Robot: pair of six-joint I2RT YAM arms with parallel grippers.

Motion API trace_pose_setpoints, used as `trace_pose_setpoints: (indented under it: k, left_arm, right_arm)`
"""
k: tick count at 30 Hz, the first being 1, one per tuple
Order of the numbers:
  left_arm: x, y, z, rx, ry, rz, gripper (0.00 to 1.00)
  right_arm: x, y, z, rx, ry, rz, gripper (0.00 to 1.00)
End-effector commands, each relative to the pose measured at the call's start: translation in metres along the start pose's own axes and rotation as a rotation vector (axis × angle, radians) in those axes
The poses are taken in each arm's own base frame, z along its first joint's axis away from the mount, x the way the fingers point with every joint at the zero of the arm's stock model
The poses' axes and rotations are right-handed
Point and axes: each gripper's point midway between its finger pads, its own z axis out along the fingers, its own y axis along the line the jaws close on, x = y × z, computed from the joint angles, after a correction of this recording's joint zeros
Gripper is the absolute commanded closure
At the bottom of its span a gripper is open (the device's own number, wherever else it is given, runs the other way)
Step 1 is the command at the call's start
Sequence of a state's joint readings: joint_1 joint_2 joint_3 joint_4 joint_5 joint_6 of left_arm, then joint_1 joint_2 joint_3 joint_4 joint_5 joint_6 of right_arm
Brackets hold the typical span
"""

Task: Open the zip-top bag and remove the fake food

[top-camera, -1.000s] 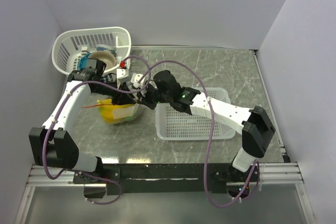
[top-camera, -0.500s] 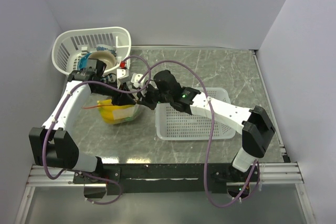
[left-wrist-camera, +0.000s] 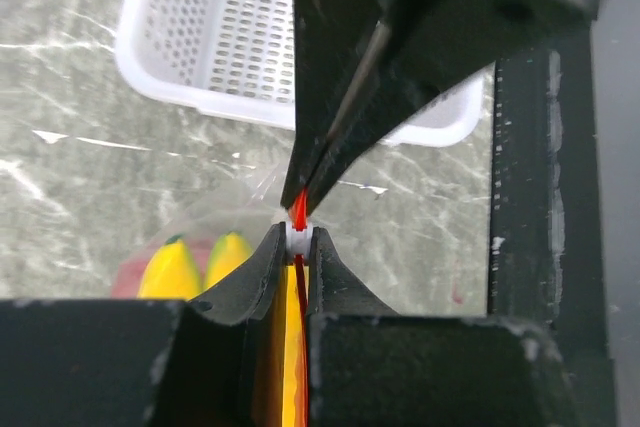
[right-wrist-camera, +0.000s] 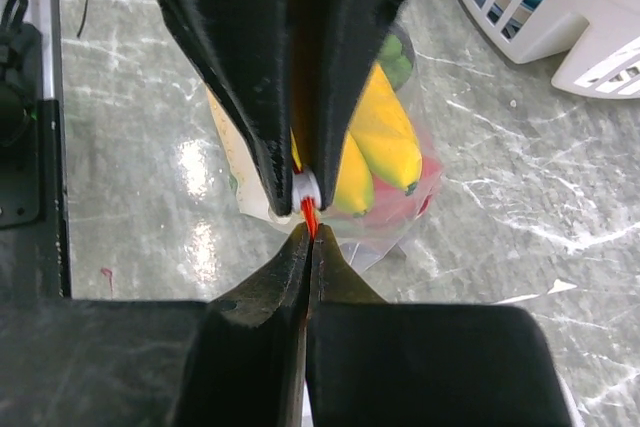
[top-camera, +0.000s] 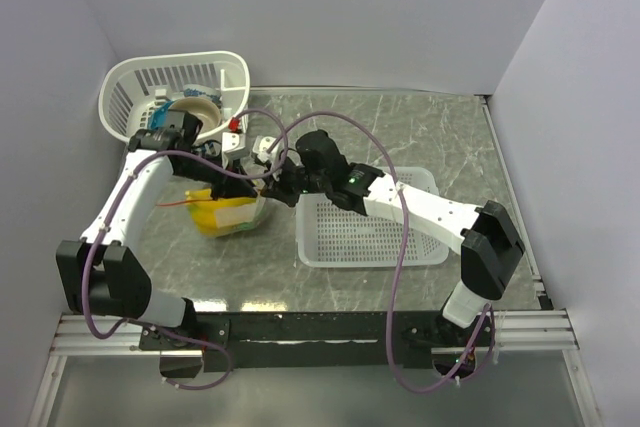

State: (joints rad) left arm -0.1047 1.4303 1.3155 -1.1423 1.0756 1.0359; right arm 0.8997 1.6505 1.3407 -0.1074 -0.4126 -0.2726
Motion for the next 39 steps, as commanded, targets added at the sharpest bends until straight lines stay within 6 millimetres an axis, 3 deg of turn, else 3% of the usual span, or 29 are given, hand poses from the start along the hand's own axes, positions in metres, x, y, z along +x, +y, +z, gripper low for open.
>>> trace_pose_setpoints:
  k: [1,4,10,15,20,26,28,29,31,32,34,35,38,39]
  left_arm:
    - [0.008,-0.003,-0.023,-0.059,0.057,0.028,0.95]
    - [0.017,0.002,-0.034,-0.084,0.072,0.016,0.95]
    - [0.038,0.017,-0.077,-0.205,0.113,-0.042,0.94]
    - [0.074,0.024,-0.118,-0.35,0.216,-0.078,0.94]
    - [0.101,0.023,-0.151,-0.464,0.27,-0.152,0.95]
    - [0.112,0.02,-0.167,-0.525,0.279,-0.211,0.94]
    - [0.102,0.02,-0.165,-0.532,0.232,-0.2,0.91]
    - [0.093,0.021,-0.165,-0.544,0.198,-0.211,0.82]
    - [0.071,0.022,-0.163,-0.551,0.124,-0.21,0.57]
    - [0.046,0.023,-0.159,-0.543,0.053,-0.212,0.36]
    - [0.021,0.02,-0.151,-0.511,-0.02,-0.21,0.01]
    - [-0.002,0.016,-0.14,-0.459,-0.072,-0.187,0.01]
    - [-0.03,0.014,-0.115,-0.363,-0.115,-0.194,0.01]
    - [-0.036,0.023,-0.111,-0.369,-0.125,-0.165,0.01]
  right_arm:
    - [-0.055,-0.036,-0.03,0.112,-0.166,-0.027,1.0]
    - [-0.054,-0.055,-0.04,0.157,-0.168,-0.017,1.0]
    - [-0.06,-0.088,-0.058,0.23,-0.206,0.005,1.0]
    - [-0.055,-0.115,-0.064,0.301,-0.203,0.031,1.0]
    - [-0.042,-0.129,-0.06,0.364,-0.187,0.057,1.0]
    - [-0.035,-0.13,-0.064,0.388,-0.198,0.07,1.0]
    - [-0.036,-0.124,-0.064,0.361,-0.198,0.072,1.0]
    - [-0.037,-0.122,-0.064,0.35,-0.2,0.074,1.0]
    - [-0.038,-0.117,-0.063,0.327,-0.199,0.083,1.0]
    - [-0.038,-0.112,-0.062,0.305,-0.199,0.082,1.0]
    - [-0.037,-0.108,-0.062,0.29,-0.197,0.087,1.0]
    - [-0.037,-0.105,-0.062,0.277,-0.196,0.09,1.0]
    - [-0.037,-0.096,-0.06,0.256,-0.191,0.1,1.0]
    - [-0.037,-0.093,-0.06,0.25,-0.192,0.099,1.0]
